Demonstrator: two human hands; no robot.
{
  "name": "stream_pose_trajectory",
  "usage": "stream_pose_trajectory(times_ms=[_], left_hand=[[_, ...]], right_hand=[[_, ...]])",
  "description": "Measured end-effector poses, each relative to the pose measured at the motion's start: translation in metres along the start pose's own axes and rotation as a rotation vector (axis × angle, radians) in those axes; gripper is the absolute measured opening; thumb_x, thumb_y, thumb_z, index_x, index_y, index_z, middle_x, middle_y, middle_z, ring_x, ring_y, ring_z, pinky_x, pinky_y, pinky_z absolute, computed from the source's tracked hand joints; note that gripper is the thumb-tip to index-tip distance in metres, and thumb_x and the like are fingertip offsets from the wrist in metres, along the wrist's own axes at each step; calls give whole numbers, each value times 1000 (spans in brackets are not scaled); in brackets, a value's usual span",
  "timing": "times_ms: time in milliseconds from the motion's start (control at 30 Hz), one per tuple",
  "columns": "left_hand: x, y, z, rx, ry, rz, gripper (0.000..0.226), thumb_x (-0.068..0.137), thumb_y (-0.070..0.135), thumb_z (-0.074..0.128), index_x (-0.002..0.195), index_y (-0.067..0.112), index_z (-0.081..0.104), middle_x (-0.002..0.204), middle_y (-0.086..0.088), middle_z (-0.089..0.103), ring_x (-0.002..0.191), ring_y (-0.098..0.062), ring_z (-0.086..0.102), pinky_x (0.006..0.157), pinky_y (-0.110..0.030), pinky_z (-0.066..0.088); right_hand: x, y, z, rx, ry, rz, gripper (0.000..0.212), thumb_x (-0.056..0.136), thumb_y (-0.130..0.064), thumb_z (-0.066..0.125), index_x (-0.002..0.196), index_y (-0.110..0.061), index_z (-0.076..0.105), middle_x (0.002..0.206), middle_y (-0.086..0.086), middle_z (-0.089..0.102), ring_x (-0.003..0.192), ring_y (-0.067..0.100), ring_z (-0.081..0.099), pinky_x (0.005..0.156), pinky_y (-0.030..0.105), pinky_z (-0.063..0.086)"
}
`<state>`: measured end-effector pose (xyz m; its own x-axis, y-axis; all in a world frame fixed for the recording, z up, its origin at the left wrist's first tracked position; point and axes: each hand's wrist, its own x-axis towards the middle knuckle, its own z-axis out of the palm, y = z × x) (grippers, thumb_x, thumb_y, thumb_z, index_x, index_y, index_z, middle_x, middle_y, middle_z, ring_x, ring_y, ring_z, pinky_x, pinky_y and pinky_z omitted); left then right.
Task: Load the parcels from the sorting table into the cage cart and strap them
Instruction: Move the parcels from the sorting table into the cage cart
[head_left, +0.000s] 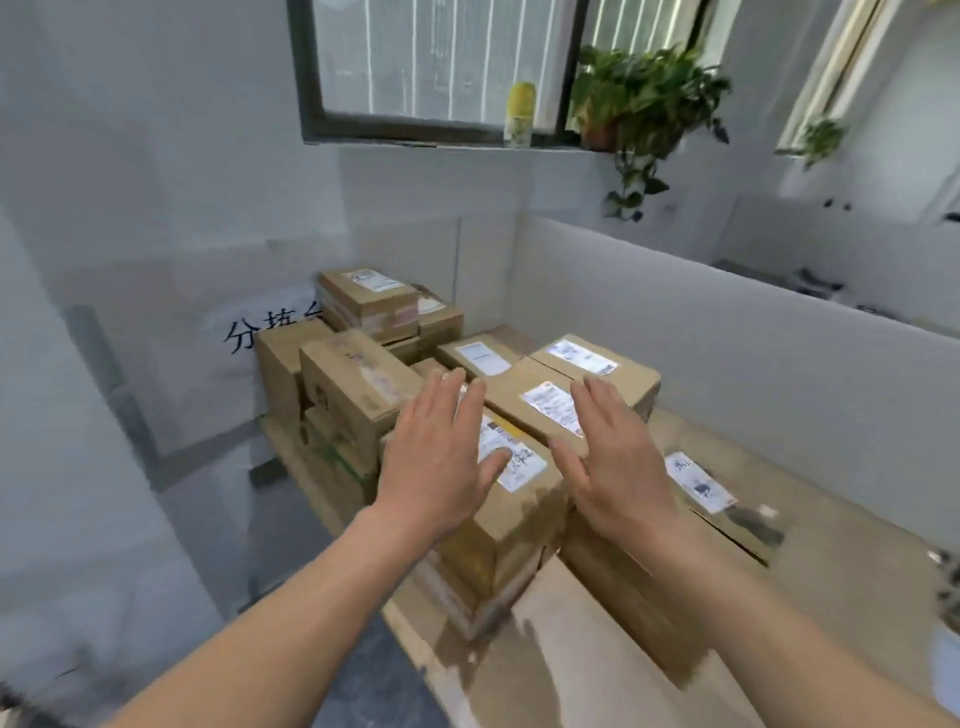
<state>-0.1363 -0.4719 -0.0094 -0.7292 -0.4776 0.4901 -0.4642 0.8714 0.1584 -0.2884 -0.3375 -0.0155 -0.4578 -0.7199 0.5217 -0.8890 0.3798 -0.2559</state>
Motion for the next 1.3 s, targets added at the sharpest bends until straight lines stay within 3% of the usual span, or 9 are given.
stream_pose_trajectory(times_ms=[133,333,400,567,733,867,967,1200,1300], left_hand=[[29,71,37,-68,-49,82,74,92,53,54,150,13,32,156,-11,30,147,-32,22,116,-45,27],[49,144,94,-156,-131,143,68,91,49,57,145,11,38,149,-10,36,139,-29,30,111,-42,33],[52,159,114,-172,-183,138,69,92,50,55,146,12,35,148,-8,35,137,-27,32,111,-41,35],[47,179,159,-180,-341,73,72,97,53,47,153,16,21,158,-5,21,146,-21,18,116,-35,26],[31,190,192,-213,-444,-13,63,96,49,52,145,18,30,148,-2,31,135,-21,32,103,-33,40],[16,193,216,-212,-519,-77,62,95,50,52,144,20,29,146,-3,31,133,-22,35,99,-34,44],[5,195,231,-205,-596,-129,66,95,50,52,147,19,25,149,-7,28,133,-24,37,101,-35,44],[-9,203,247,-237,-686,-210,57,94,50,53,139,18,40,152,-6,18,124,-25,47,96,-35,49],[-4,204,246,-198,-693,-186,51,96,49,51,132,14,46,143,-7,27,114,-24,51,90,-33,47]], right_hand=[[-16,82,-25,-48,-9,122,69,95,-48,42,151,-9,38,160,9,32,150,24,24,117,33,16],[-42,177,-40,-111,-91,264,67,100,-47,44,154,-9,32,163,7,26,152,22,18,119,31,14],[-49,201,-38,-116,-122,314,71,98,-52,38,154,-10,32,162,8,27,152,23,19,119,34,17],[-62,240,-20,-106,-216,346,54,99,-36,54,146,-11,42,147,8,47,137,26,39,107,37,35],[-72,268,11,-93,-466,395,56,101,-42,48,148,-14,36,154,3,38,143,21,31,111,36,32],[-78,287,40,-138,-569,402,39,95,-49,51,121,-20,49,127,1,53,119,23,51,93,38,45],[-82,296,54,-119,-612,415,28,91,-50,55,101,-26,44,115,1,54,100,19,48,81,35,42],[-84,297,63,-178,-612,402,35,82,-59,59,81,-25,51,83,-5,54,76,15,51,57,31,37],[-83,302,60,-214,-600,412,32,84,-56,57,86,-24,60,87,-4,61,82,19,56,62,31,43]])
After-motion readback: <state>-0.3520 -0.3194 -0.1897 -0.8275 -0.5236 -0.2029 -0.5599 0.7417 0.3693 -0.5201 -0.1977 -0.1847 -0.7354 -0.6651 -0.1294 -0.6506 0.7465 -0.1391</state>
